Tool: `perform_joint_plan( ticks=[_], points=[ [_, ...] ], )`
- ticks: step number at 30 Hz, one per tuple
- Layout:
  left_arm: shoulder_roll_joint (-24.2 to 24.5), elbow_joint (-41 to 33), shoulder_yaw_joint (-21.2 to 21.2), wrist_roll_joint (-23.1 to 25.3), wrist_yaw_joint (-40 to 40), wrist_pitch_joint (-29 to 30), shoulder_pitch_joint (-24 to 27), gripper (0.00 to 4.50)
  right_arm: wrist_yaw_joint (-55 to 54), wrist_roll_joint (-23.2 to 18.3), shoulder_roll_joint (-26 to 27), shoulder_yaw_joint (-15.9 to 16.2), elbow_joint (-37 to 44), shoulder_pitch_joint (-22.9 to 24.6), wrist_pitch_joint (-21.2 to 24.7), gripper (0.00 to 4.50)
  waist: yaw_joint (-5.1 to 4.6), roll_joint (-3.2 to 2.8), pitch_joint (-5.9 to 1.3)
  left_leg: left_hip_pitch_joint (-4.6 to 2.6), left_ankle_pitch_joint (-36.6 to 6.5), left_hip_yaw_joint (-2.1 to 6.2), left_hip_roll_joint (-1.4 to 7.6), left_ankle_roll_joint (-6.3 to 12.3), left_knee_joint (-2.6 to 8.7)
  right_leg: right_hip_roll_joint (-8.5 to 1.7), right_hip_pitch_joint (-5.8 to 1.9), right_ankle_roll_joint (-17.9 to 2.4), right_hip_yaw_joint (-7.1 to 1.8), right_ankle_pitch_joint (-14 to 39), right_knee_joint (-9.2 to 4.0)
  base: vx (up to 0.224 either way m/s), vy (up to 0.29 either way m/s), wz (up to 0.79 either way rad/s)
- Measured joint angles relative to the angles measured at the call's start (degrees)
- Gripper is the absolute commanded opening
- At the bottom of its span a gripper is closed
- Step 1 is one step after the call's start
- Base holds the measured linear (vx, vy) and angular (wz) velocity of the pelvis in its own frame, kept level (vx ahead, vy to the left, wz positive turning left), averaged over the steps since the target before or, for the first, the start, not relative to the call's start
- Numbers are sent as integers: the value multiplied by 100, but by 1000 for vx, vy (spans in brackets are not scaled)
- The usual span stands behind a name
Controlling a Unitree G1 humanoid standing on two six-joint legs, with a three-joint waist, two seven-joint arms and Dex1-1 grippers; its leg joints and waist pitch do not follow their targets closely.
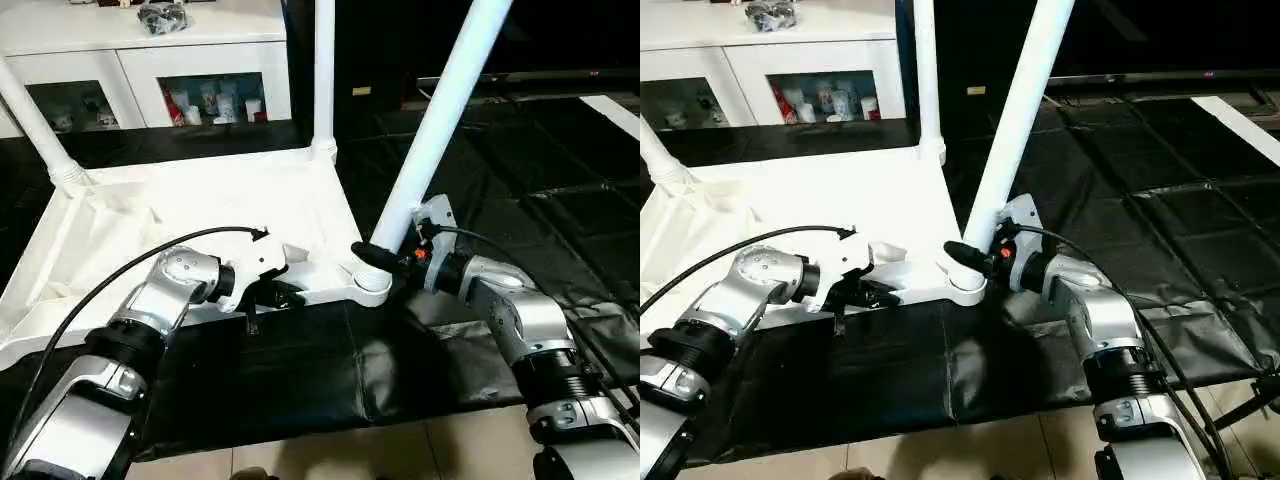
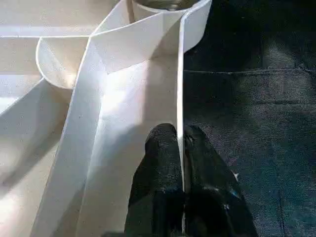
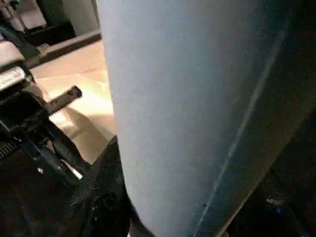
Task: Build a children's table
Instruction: Insert table leg to table base
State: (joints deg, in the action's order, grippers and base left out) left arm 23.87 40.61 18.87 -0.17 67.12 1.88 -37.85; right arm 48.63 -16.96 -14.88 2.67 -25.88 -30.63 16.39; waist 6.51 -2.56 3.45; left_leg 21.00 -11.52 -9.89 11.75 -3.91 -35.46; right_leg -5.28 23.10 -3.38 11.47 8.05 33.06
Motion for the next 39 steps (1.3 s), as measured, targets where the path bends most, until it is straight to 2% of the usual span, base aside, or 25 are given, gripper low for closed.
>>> perform_joint_plan(
  ticks=[2,5,16,17,24,30,36,39],
  points=[
    [-44,-49,-115,-79,48,152,29,55,-12,21,5,1,-46,6,-32,193,4,2,0,1,0,0,0,0,0,0,0,0,0,0,-1,0,0,0],
    [-190,-49,-169,-169,-27,152,52,78,-54,71,11,36,-13,5,96,193,14,46,-25,0,1,2,1,-1,0,0,-2,0,2,0,0,0,0,0],
    [-246,26,-155,-12,-124,67,26,86,71,200,-17,193,-24,38,-109,193,7,61,-32,-4,2,2,1,-1,-1,-1,-6,0,3,-1,0,0,0,0],
    [-245,54,-155,-12,-126,75,4,57,76,212,-34,221,-20,49,-157,193,8,60,-32,-4,2,2,1,-2,-1,-1,-6,0,3,-1,0,0,0,0],
    [-268,239,-149,7,-84,101,-110,6,54,332,-85,231,-10,111,-290,193,6,62,-33,-6,2,2,1,-2,-1,-1,-8,0,3,-1,0,0,0,0],
    [-282,306,-101,119,-71,-66,-142,3,63,421,-154,298,-31,102,-304,193,7,84,-47,-11,1,2,0,-2,-1,-1,-13,0,3,-1,-2,0,0,0],
    [-245,314,-28,268,-106,-237,-144,0,202,428,-138,342,-361,-89,-341,193,-6,147,-86,-17,1,2,1,-2,-1,-1,-19,0,3,-1,-2,0,0,0],
    [-244,312,-27,269,-99,-234,-144,0,289,395,-116,278,-462,-128,-305,193,-7,161,-94,-17,1,2,1,-2,-1,-1,-20,0,3,-1,-2,0,0,0]
  ],
)
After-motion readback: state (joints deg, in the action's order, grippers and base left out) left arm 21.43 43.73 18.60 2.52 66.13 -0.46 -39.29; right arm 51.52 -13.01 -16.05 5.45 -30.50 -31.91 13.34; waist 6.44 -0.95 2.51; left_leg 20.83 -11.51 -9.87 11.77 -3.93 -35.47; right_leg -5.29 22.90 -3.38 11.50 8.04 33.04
